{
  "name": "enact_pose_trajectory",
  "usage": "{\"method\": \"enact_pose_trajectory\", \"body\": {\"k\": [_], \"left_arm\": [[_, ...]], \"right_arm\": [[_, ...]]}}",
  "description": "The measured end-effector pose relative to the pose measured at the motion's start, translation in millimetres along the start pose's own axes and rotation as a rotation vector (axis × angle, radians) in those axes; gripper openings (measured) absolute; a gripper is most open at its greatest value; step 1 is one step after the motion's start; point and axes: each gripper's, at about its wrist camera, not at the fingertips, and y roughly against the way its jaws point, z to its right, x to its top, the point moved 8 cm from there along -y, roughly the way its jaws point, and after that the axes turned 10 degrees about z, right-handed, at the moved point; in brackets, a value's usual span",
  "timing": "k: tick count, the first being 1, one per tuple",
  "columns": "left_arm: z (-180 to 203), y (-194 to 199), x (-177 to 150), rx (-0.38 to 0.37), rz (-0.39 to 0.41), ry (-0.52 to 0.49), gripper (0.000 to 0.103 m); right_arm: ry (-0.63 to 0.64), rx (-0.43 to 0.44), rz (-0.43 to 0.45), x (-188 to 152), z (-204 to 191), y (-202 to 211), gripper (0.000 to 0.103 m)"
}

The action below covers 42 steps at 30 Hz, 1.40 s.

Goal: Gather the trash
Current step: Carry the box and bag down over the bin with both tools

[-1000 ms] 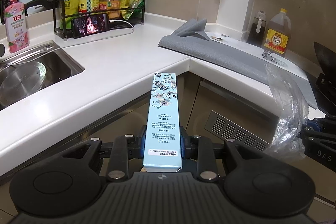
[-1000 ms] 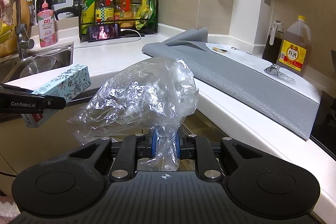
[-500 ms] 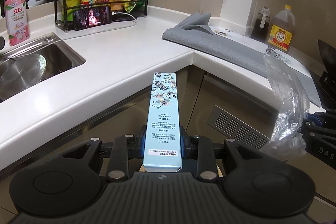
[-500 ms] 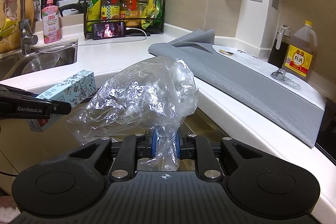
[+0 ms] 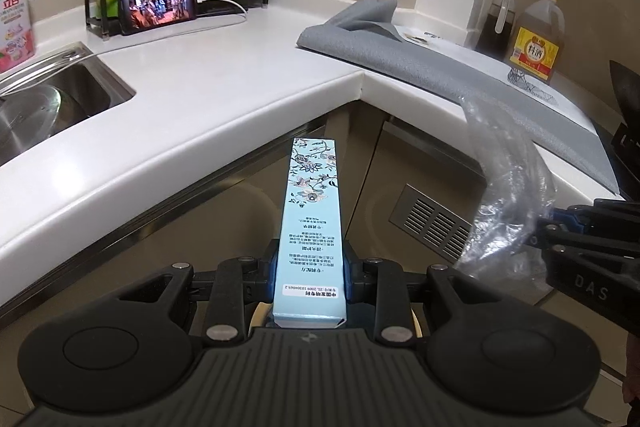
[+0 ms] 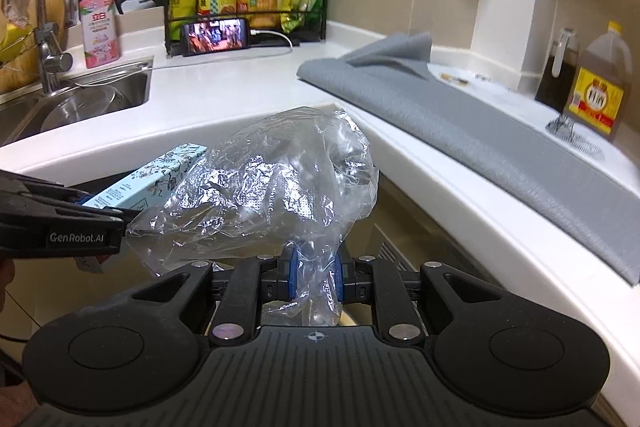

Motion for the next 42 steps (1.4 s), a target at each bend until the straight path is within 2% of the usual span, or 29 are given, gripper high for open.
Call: {"method": "enact_pose_trajectory", "body": {"k": [9, 19, 27, 33, 42], "left_arm": [[8.0, -25.1, -5.7, -0.022, -0.042, 0.009, 0.031], [8.4, -54.2, -20.3, -0.033, -0.108, 0.025, 0.031], [3.7, -93.5, -51.1, -0.025, -0.214, 0.04, 0.031], [0.4, -113.2, -75.0, -0.017, -0.281, 0.04, 0.031], [-0.9, -140.0, -104.5, -0.015, -0.373, 0.043, 0.031]], "right_arm": [[-0.052, -0.016, -0.082, -17.2, 9.0, -23.3, 0.018], [-0.051, -0.033, -0.147, -30.9, 18.0, -46.9, 0.018], [-0.029, -0.033, -0.245, -61.6, 17.5, -83.3, 0.018], [-0.063, -0.025, -0.331, -88.4, 15.8, -108.5, 0.018], [-0.112, -0.006, -0.414, -120.6, 8.4, -137.8, 0.019]]}}
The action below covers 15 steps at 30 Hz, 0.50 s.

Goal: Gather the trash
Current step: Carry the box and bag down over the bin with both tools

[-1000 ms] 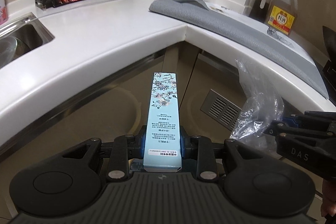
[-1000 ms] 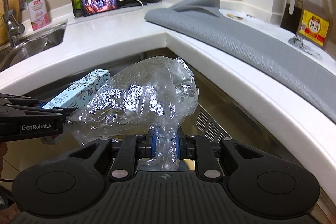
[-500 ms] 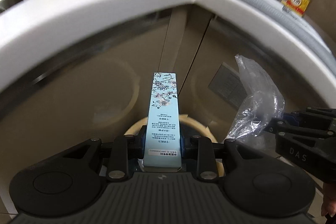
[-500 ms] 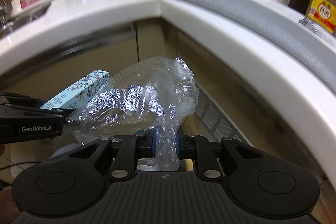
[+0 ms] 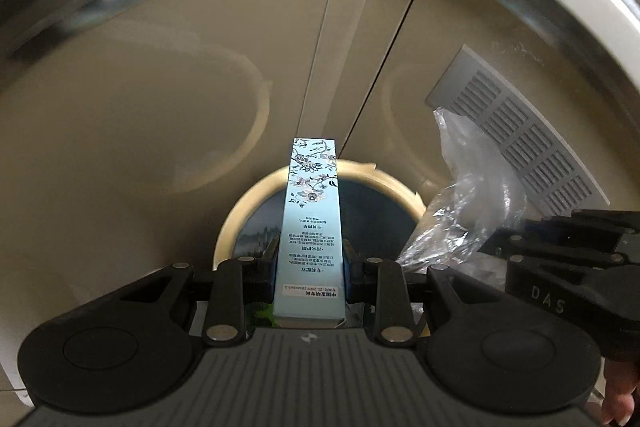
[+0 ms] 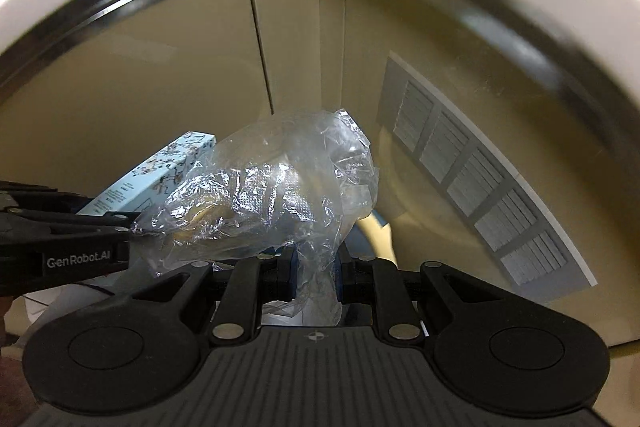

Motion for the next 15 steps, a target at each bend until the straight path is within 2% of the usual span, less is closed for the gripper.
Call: {"method": "enact_pose_trajectory", "body": {"k": [6, 15], "left_arm": [[-6.7, -26.4, -17.0, -0.007, -0.085, 0.023, 0.031], [-8.7, -57.4, -33.1, 0.018, -0.172, 0.018, 0.031]], "right_arm": [[-0.044, 0.021, -0.095, -16.4, 0.8, -29.5, 0.019], [-0.087, 0.004, -0.214, -26.8, -5.5, -74.3, 0.019]]}}
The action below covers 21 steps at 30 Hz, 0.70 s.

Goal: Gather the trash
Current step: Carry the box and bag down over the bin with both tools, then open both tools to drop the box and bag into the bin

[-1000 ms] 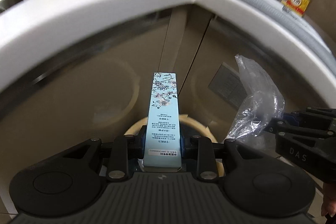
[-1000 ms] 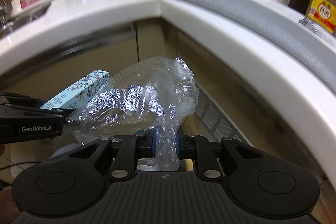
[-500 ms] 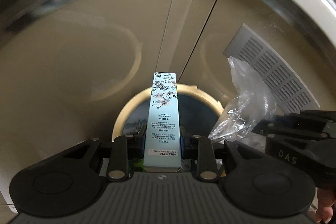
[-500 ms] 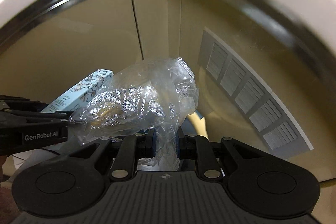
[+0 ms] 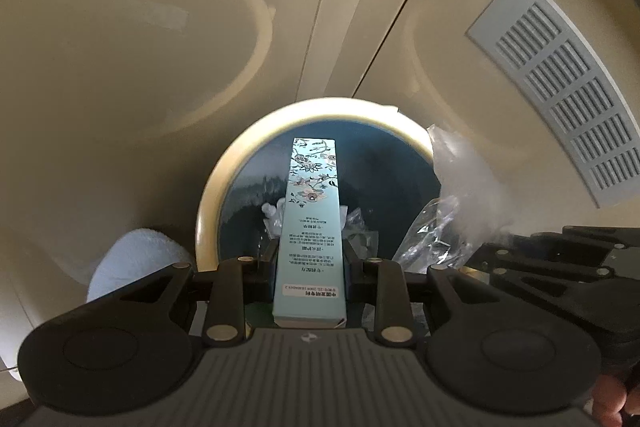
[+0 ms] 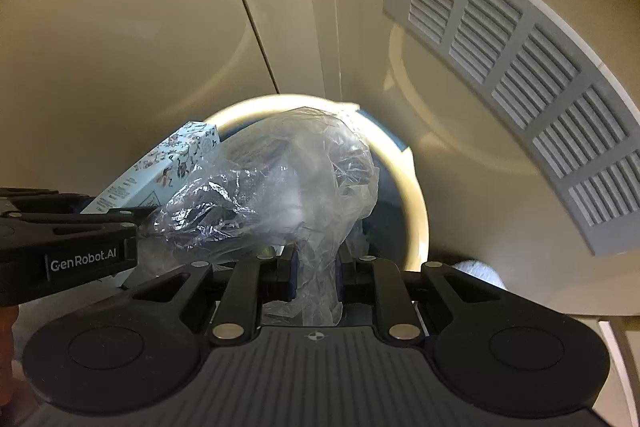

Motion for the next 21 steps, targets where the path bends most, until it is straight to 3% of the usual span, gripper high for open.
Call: {"method": "enact_pose_trajectory", "body": {"k": [9, 21], "left_arm": [[-5.7, -17.9, -14.3, 0.001, -0.081, -0.011, 0.031], [-2.4, -29.2, -20.1, 0.013, -0.118, -0.023, 0.031]], "right_arm": [[-0.007, -0.026, -0.084, 0.3, 3.1, -27.4, 0.019], [-0.035, -0.031, -0.147, 15.5, 11.9, -45.9, 0.019]]}}
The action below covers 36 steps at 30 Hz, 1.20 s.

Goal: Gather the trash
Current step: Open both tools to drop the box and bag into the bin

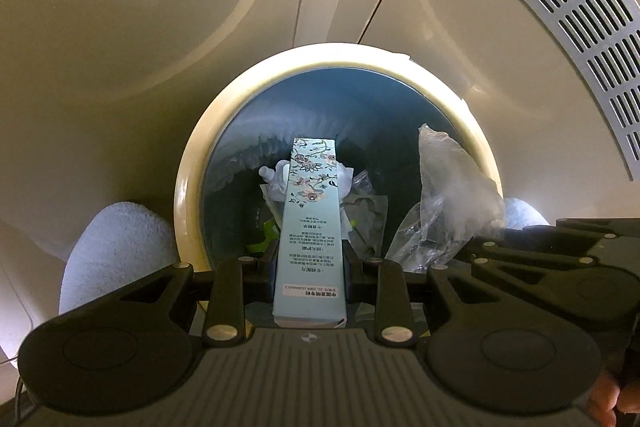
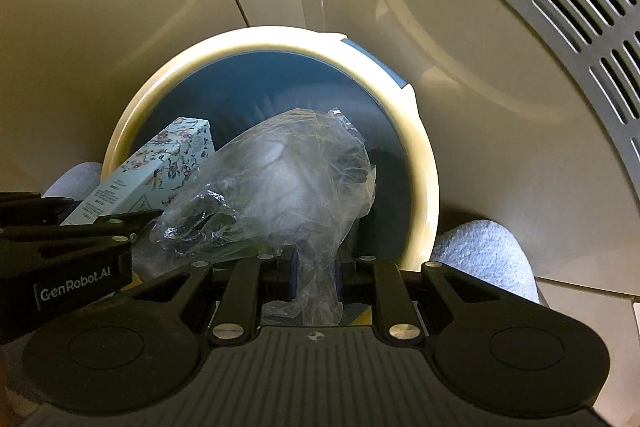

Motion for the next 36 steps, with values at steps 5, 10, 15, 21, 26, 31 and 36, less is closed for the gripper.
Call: {"method": "enact_pose_trajectory", "body": {"k": [5, 10, 15, 21, 26, 31, 36], "left_arm": [[-1.0, -4.0, -0.1, 0.004, -0.012, 0.001, 0.031], [0.2, -6.5, 0.4, 0.012, -0.02, -0.001, 0.031], [-0.5, -11.7, 0.5, 0.023, -0.028, -0.005, 0.031], [-1.1, -15.1, 1.0, 0.013, -0.046, -0.013, 0.058], [-13.9, -6.5, 8.4, 0.051, 0.009, 0.011, 0.103], [-25.5, 7.0, 13.2, 0.055, 0.034, 0.055, 0.103], [-25.4, 22.8, 15.3, 0.086, 0.051, -0.013, 0.103]], "right_arm": [[-0.008, 0.003, -0.014, 6.7, 4.5, -2.8, 0.019], [-0.012, 0.002, -0.024, 10.3, 7.3, -10.4, 0.019], [-0.019, -0.003, -0.032, 13.4, 8.3, -15.9, 0.019], [-0.039, -0.016, -0.036, 13.5, 8.6, -19.3, 0.034], [-0.068, -0.069, -0.01, 14.8, 19.4, -19.0, 0.063], [-0.121, -0.028, 0.032, 20.0, 28.3, -1.9, 0.08], [-0.131, -0.005, 0.07, 23.5, 30.4, 18.3, 0.087]]}}
